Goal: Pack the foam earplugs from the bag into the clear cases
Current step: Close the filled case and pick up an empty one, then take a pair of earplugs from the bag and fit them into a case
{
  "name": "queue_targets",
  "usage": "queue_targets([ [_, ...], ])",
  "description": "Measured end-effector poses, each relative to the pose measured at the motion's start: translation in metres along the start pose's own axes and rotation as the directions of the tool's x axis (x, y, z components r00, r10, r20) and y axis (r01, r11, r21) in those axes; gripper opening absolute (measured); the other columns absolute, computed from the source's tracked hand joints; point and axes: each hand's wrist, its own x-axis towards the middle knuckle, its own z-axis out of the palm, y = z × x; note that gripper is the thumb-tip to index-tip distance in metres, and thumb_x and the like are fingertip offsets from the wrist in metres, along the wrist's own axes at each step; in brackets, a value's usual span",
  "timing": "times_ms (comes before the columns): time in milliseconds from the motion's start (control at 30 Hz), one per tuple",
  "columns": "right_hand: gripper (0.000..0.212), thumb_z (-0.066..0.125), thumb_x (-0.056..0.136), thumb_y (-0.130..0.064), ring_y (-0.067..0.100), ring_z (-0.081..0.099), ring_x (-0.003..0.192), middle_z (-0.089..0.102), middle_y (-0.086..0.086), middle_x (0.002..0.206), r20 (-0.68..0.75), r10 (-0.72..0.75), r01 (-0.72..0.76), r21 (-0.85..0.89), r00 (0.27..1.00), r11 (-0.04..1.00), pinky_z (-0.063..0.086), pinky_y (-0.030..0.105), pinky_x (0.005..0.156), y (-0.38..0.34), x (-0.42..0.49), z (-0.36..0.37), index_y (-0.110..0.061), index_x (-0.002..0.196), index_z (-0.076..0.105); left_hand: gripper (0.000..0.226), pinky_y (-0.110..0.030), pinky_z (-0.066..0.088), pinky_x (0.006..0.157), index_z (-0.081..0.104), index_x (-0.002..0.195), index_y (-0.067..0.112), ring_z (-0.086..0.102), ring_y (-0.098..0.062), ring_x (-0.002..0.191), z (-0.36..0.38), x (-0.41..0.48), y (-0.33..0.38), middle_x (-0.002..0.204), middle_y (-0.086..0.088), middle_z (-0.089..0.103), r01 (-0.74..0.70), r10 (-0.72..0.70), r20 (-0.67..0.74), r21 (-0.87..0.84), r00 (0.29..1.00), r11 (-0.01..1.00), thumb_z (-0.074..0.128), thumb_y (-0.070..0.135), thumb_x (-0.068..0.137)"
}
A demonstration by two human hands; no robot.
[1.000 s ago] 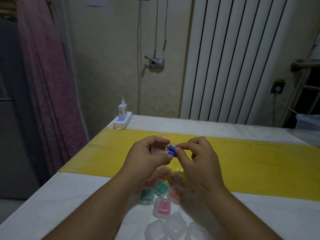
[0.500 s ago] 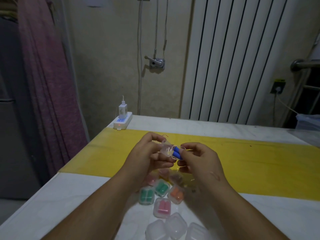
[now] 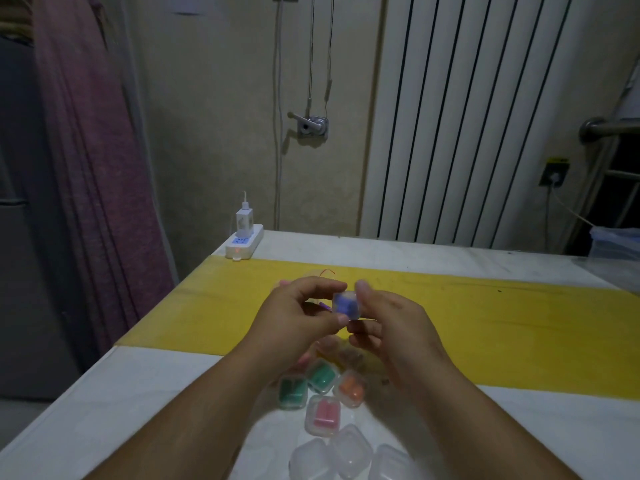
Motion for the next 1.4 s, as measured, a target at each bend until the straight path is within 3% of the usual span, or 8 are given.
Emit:
queue_targets([
  [133, 0.007, 0.070, 0.086, -0.017, 0.012, 0.063, 0.061, 0.075, 0.005, 0.076, -0.024, -0.054, 0.049, -0.168, 0.998, 0.985, 0.047, 0.021, 0.051, -0.005, -0.003, -0.003, -0.011, 0.087, 0.074, 0.041, -0.026, 0.058, 0.074, 0.069, 0.112, 0.027, 0.068, -0.013, 0.088, -0.003, 0.004, -0.002, 0.105, 0.006, 0.071, -0.030, 0.030, -0.023, -0.001, 0.999, 1.000, 0.073, 0.001, 0.081],
  [333, 0.006, 0.072, 0.083, -0.011, -0.001, 0.062, 0.054, 0.075, 0.002, 0.071, 0.029, -0.148, 0.150, -0.286, 0.989, 0.946, 0.041, 0.010, 0.049, -0.015, -0.009, -0.010, -0.005, 0.084, 0.073, 0.028, -0.019, 0.050, 0.058, 0.072, 0.093, 0.023, 0.062, -0.007, 0.073, -0.008, 0.011, -0.006, 0.087, 0.007, 0.071, 0.005, 0.000, -0.209, 0.027, 0.978, 1.000, 0.064, -0.002, 0.084],
  [433, 0.007, 0.075, 0.081, -0.013, 0.010, 0.070, 0.065, 0.075, 0.001, 0.071, 0.109, -0.060, 0.099, -0.397, 0.992, 0.912, 0.051, 0.023, 0.061, -0.011, -0.010, -0.008, -0.007, 0.085, 0.074, 0.032, -0.019, 0.049, 0.061, 0.071, 0.090, 0.021, 0.062, -0.008, 0.076, -0.010, 0.013, -0.008, 0.085, 0.004, 0.070, 0.017, 0.000, -0.296, 0.056, 0.955, 0.998, 0.057, -0.007, 0.085],
  [567, 0.023, 0.083, 0.070, -0.034, 0.013, 0.057, 0.060, 0.066, -0.002, 0.070, 0.012, -0.050, 0.044, -0.684, 0.999, 0.728, 0.043, 0.026, 0.053, -0.002, -0.002, -0.008, -0.020, 0.081, 0.069, 0.040, -0.040, 0.057, 0.069, 0.069, 0.090, 0.024, 0.064, -0.018, 0.083, -0.017, 0.018, -0.014, 0.088, 0.003, 0.066, 0.083, -0.018, -0.438, 0.129, 0.899, 0.988, 0.049, -0.010, 0.083],
  [733, 0.016, 0.077, 0.078, -0.032, 0.008, 0.057, 0.063, 0.068, -0.006, 0.069, 0.074, -0.061, 0.094, -0.667, 0.995, 0.739, 0.045, 0.026, 0.061, -0.001, -0.002, -0.008, -0.018, 0.075, 0.071, 0.044, -0.042, 0.059, 0.071, 0.069, 0.092, 0.027, 0.064, -0.016, 0.084, -0.023, 0.022, -0.021, 0.089, 0.008, 0.065, 0.149, -0.027, -0.456, 0.235, 0.889, 0.961, 0.049, -0.010, 0.081],
  [1067, 0.021, 0.054, 0.095, -0.013, 0.011, 0.060, 0.087, 0.070, -0.007, 0.096, 0.117, -0.139, 0.180, -0.731, 0.983, 0.658, 0.041, 0.021, 0.067, -0.007, 0.030, -0.002, -0.021, 0.103, 0.072, 0.043, -0.040, 0.050, 0.090, 0.064, 0.118, 0.028, 0.054, -0.022, 0.112, -0.043, 0.034, -0.044, 0.116, 0.005, 0.066, 0.301, 0.050, -0.500, 0.596, 0.865, 0.744, 0.056, 0.002, 0.086],
  [1233, 0.029, 0.050, 0.092, -0.007, 0.018, 0.062, 0.100, 0.070, -0.002, 0.106, 0.172, -0.128, 0.213, -0.837, 0.977, 0.504, 0.050, 0.028, 0.087, -0.003, 0.069, 0.017, -0.020, 0.103, 0.073, 0.039, -0.037, 0.040, 0.092, 0.058, 0.128, 0.033, 0.052, -0.024, 0.116, -0.044, 0.041, -0.056, 0.124, 0.004, 0.064, 0.401, -0.053, -0.478, 0.666, 0.877, 0.629, 0.055, 0.022, 0.091],
  [1400, 0.016, 0.061, 0.085, -0.009, 0.024, 0.065, 0.091, 0.071, 0.004, 0.096, 0.214, -0.084, 0.230, -0.910, 0.973, 0.345, 0.054, 0.031, 0.082, 0.011, 0.092, 0.043, -0.016, 0.089, 0.074, 0.041, -0.037, 0.034, 0.086, 0.055, 0.128, 0.038, 0.050, -0.024, 0.117, -0.044, 0.044, -0.059, 0.122, 0.004, 0.063, 0.443, -0.123, -0.458, 0.701, 0.880, 0.559, 0.056, 0.029, 0.088],
])
